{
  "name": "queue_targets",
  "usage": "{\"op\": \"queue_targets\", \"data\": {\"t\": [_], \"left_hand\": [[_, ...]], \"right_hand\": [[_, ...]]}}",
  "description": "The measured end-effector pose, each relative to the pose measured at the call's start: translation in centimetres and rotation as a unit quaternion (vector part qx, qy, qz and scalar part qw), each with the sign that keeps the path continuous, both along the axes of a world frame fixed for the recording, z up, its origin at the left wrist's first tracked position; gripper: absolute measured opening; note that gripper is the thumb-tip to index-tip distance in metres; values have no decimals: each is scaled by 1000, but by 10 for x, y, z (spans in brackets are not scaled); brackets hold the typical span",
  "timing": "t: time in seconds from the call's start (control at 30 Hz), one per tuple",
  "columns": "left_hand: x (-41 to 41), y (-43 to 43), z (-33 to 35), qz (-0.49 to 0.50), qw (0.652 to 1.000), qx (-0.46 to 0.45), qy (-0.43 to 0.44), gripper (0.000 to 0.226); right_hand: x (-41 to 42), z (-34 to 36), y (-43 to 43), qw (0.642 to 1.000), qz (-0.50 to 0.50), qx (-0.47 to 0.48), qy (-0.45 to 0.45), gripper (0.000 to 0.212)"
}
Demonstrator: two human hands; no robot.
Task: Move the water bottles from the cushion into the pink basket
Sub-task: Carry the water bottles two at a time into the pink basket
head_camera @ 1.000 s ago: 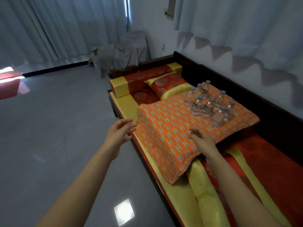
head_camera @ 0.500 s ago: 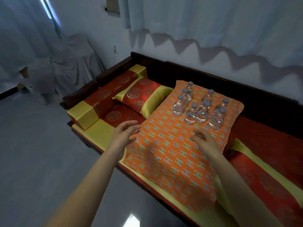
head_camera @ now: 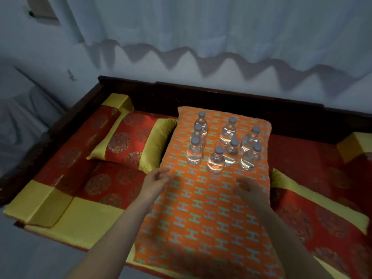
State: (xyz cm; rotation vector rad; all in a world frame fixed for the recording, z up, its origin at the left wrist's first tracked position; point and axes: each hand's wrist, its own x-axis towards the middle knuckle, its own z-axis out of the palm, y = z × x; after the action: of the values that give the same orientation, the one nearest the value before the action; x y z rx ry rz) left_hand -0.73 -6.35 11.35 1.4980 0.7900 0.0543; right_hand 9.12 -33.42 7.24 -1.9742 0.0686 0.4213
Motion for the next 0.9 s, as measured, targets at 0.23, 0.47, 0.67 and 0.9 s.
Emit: {"op": "queue_targets", "data": {"t": [0.23,0.47,0.67,0.9], "left_hand": [[78,26,-36,-103,992,63,21,55],[150,34,-85,-225,965,128,40,87],[184,32,-114,-251,955,157,1,91],[196,29,-121,-253,947,195,-10,65]], "right_hand": [[46,-29,46,999,-8,-50,9,63],[80,-51,86,995,-38,-65,-64,72],[89,-66,104,989,-54,-93,-103,73],[82,-77,121,977,-118,-131,-122,74]]}}
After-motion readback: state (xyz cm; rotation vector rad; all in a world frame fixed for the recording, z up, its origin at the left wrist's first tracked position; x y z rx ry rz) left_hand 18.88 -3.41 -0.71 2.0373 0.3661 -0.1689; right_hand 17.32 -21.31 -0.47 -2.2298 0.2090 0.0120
